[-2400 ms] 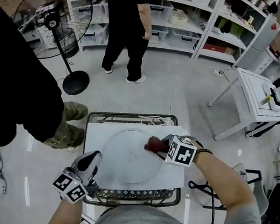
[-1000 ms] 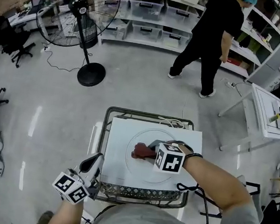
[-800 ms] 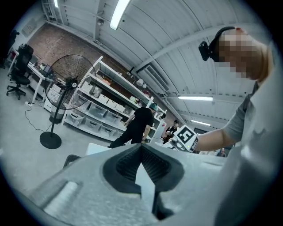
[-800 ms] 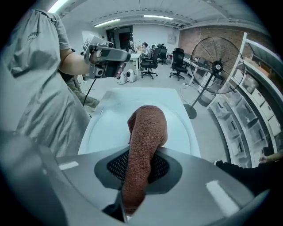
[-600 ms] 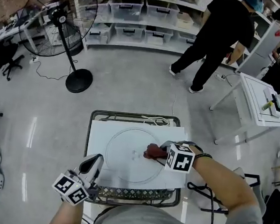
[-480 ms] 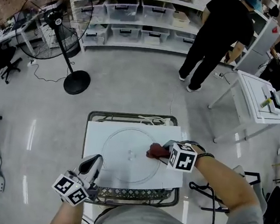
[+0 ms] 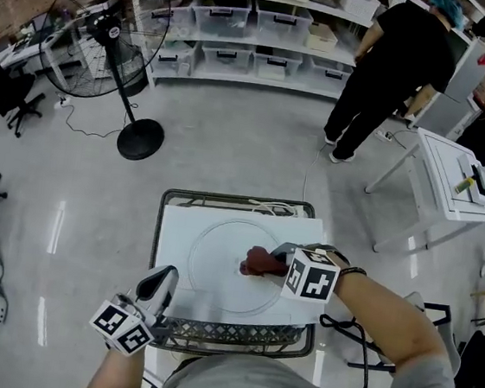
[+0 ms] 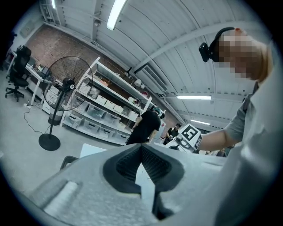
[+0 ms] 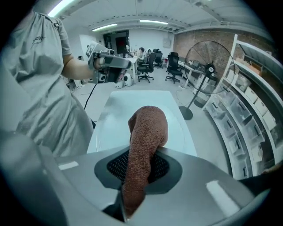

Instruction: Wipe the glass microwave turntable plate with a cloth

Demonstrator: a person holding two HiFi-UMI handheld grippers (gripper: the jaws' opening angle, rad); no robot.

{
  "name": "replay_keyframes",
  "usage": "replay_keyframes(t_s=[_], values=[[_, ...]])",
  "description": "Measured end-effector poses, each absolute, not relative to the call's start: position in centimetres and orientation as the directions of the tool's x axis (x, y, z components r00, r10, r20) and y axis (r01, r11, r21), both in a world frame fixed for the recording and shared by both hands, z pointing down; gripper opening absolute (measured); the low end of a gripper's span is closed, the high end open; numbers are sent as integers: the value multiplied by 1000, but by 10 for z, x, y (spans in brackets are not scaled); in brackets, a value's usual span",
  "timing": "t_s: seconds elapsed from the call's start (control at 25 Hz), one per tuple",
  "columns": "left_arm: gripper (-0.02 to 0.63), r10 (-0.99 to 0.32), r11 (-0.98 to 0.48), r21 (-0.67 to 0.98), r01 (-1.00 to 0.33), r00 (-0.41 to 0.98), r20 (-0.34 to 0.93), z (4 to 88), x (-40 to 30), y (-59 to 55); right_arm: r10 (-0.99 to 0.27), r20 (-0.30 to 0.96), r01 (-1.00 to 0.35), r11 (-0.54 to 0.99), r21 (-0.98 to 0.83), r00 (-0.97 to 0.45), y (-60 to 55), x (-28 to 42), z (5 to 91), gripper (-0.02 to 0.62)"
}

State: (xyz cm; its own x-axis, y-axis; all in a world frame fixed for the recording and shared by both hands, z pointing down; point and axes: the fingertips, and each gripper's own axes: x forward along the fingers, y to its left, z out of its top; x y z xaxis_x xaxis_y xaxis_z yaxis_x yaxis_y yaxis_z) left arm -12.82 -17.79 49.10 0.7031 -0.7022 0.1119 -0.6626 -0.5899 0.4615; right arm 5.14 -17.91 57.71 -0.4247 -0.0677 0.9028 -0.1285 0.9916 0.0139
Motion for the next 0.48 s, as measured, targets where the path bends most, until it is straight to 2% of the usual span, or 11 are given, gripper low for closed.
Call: replay_keyframes(t_s=[0.28,0.48], values=[[0,-774,-516,449,-729,622,120,496,-217,-171,13,880,36,999,4,-474,-159,-93,581,64],[0,-789,-496,442,-747,601,131,501,-283,-174,21,897,50,999,1,-441,-160,-143,595,64]])
